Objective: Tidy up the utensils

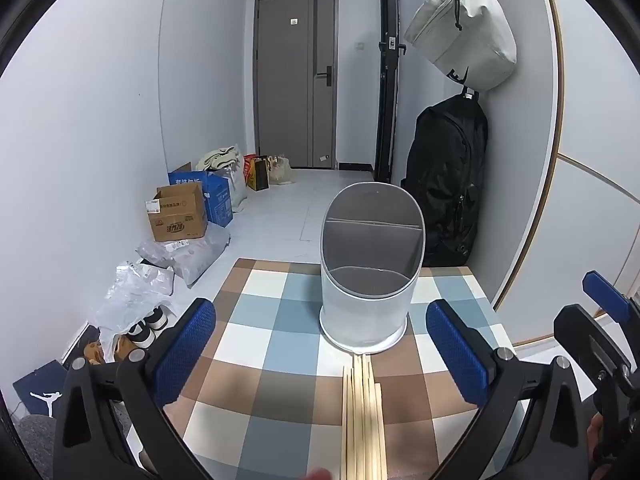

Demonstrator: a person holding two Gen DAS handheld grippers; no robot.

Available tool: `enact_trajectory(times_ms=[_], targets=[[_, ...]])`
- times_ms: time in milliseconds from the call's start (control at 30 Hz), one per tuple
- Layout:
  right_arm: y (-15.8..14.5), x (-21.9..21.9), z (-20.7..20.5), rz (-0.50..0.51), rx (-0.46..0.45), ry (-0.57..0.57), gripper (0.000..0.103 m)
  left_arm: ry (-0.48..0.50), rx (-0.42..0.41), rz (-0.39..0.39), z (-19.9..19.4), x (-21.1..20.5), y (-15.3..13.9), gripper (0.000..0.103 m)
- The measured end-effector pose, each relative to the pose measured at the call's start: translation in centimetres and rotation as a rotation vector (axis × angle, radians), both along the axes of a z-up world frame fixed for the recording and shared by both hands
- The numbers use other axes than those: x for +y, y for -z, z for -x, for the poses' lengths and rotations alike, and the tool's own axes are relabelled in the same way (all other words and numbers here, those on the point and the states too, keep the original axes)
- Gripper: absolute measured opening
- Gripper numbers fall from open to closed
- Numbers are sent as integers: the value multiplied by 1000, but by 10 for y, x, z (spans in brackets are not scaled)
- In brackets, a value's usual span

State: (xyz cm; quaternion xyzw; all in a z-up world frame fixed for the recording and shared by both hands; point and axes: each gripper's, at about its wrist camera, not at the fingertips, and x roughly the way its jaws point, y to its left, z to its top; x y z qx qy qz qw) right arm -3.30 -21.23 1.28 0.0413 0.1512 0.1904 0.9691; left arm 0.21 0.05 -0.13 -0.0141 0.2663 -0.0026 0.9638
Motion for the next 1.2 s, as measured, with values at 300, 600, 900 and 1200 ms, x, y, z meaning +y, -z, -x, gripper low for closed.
enact_trajectory(times_ms=[300,600,900,1200], targets=[[0,1,0,-5,3,2,103,-1,-29,-20,-1,-4,2,102],[0,0,-1,-4,4,1,103,-5,-28,-7,4,1,-1,102],[0,0,1,-1,-1,-3,103,-4,-23,-11,3,-1,-1,102],[1,1,0,0,-1,-3,103,1,-24,-15,3,-2,2,102]])
